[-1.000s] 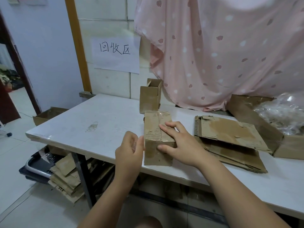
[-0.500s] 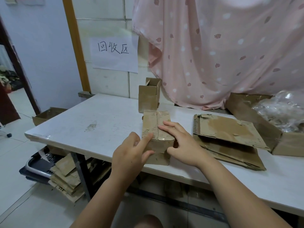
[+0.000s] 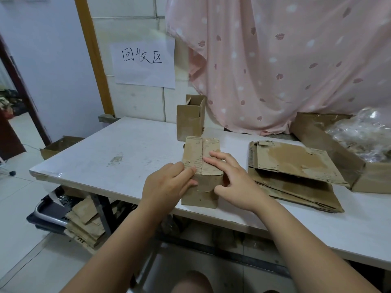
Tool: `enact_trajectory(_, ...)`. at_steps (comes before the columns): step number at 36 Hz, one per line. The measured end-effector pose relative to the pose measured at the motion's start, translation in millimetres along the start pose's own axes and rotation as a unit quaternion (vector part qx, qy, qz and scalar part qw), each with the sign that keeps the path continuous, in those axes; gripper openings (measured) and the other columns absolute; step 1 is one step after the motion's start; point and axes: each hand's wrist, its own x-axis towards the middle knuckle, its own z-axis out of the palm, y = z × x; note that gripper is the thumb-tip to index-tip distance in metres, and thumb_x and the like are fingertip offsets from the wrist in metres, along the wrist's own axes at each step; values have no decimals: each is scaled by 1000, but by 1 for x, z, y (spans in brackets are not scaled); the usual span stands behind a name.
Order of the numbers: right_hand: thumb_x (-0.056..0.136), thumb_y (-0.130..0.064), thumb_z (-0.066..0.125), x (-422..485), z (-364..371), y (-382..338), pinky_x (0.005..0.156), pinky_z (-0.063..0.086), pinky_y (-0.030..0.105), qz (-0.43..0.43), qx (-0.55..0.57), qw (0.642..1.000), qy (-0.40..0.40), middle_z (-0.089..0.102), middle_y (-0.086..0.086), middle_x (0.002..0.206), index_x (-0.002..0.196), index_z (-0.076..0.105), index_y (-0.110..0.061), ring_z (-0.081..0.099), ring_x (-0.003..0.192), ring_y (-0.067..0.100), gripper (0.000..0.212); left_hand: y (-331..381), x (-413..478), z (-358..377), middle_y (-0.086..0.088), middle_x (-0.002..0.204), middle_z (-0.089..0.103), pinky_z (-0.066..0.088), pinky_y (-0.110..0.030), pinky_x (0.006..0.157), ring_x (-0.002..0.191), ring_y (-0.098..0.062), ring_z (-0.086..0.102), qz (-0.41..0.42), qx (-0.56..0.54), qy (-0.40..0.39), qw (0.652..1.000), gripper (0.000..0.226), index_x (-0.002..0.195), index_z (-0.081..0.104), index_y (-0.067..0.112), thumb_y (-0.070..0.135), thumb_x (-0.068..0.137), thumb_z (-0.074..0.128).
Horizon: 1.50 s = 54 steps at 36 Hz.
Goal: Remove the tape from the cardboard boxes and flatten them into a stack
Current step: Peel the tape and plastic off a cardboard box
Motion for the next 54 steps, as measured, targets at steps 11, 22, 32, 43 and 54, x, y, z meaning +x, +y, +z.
enact_trajectory(11, 78, -11, 57, 3, 2, 5, 84, 28, -1, 0, 10, 1000, -7, 24, -26, 143, 140, 39, -40, 32, 104, -20, 70, -3, 5, 3, 1, 63, 56, 31, -20, 41, 51, -17, 49, 20, -21, 27, 999, 35, 85, 68, 12, 38, 96, 46)
enact_trajectory(22, 79, -12, 57, 1, 1, 1, 87, 34, 11, 6, 14, 1000, -5, 22, -26, 144, 140, 38, -40, 39, 110, -7, 70, -10, 13, -5, 0, 60, 53, 31, -23, 35, 47, -19, 47, 66, 24, -52, 996, 33, 76, 64, 13, 39, 90, 49)
enact_trajectory(32, 80, -21, 60, 2, 2, 3, 88, 30, 9, -3, 1, 1000, -5, 19, -27, 145, 140, 36, -41, 29, 125, -6, 68, 0, 24, -7, 6, 55, 45, 26, -24, 38, 47, -21, 47, -33, -34, -90, 995, 38, 63, 50, 11, 34, 92, 41)
enact_trajectory(43, 93, -47, 48, 7, 5, 8, 112, 18, 23, -10, 1, 999, 33, 29, -19, 147, 137, 45, -37, 19, 137, -1, 45, 0, 40, -13, 9, 83, 46, 32, -11, 62, 75, -7, 42, -100, -192, -117, 969, 41, 76, 57, 11, 41, 91, 34)
enact_trajectory(54, 103, -26, 34, 6, 9, 3, 110, 20, 17, 0, 137, 989, 50, 36, -19, 142, 134, 52, -28, 27, 133, -6, 36, 8, 40, -23, 9, 82, 57, 38, -9, 73, 81, -5, 50, -134, -224, -82, 962, 38, 79, 69, 12, 39, 88, 43)
